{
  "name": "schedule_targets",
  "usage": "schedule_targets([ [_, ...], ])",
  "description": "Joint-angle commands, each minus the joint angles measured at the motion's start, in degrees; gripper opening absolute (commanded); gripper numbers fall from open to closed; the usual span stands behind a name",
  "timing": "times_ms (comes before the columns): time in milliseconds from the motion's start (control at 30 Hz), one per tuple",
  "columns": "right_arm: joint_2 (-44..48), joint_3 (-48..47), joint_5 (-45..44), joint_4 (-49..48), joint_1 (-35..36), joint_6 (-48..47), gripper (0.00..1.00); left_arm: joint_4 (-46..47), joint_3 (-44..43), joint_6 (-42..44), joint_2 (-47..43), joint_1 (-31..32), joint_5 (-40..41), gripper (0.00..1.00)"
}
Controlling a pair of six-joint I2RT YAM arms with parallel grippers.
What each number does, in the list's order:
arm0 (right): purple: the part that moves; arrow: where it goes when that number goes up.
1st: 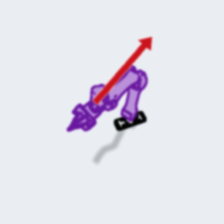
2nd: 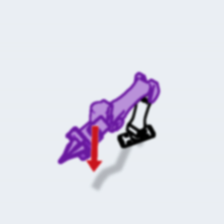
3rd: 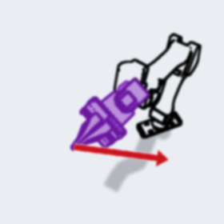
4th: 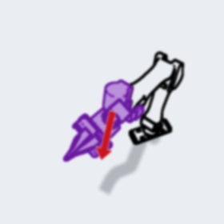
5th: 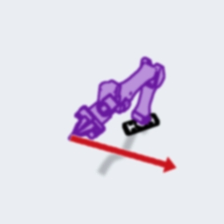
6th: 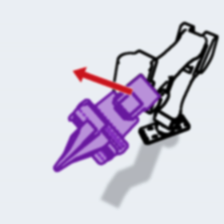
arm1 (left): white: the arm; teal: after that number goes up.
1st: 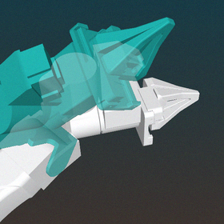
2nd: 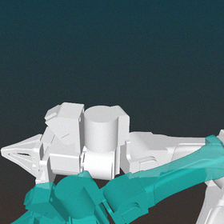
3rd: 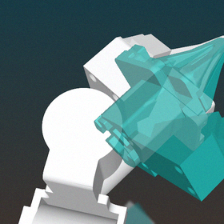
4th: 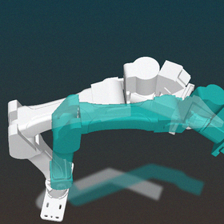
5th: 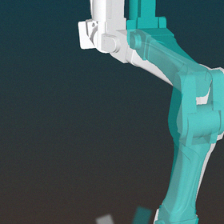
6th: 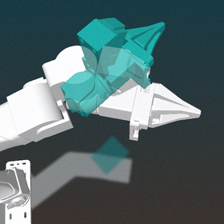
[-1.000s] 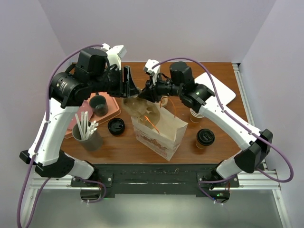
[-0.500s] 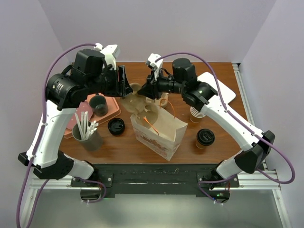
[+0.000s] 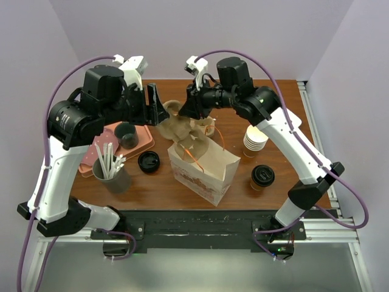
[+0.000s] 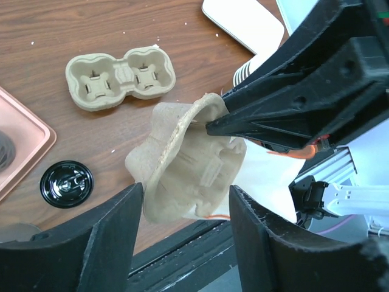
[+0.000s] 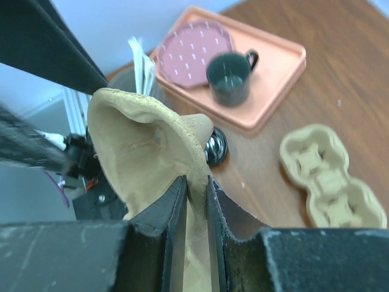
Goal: Pack the takeout coffee
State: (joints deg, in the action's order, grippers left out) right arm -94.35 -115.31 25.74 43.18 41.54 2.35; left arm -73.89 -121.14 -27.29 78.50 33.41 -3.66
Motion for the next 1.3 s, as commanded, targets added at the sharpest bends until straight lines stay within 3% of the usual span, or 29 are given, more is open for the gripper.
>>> schedule_targets([
  [0,0.21,-4.05,-3.49,11.57,-0.49,-1.56,0.1,2.96,-0.06,1.19,-1.86,-0.01,-2.4,0.68],
  [400,0.57,-5.11,-2.01,9.74,-1.29,-1.03,0.03,6.38,9.94,-2.33,-6.43,0.08,0.06,0.67],
  [600,0.74,-4.31,0.1,7.89,-1.29,-0.42,0.0,10.24,12.42,0.47,-7.57,0.08,0.23,0.65],
  [767,0.83,-5.81,3.52,8.32,-1.9,0.64,0.0,16.03,10.05,11.45,-7.48,0.08,2.52,0.61],
  [967,1.45,-5.01,7.74,8.24,-2.34,1.34,0.0,27.37,14.61,29.55,-11.17,0.08,1.9,0.64],
  [1267,0.04,-6.33,12.31,7.45,-2.6,2.57,0.0,26.52,17.69,47.4,-9.86,0.08,-6.87,0.68],
])
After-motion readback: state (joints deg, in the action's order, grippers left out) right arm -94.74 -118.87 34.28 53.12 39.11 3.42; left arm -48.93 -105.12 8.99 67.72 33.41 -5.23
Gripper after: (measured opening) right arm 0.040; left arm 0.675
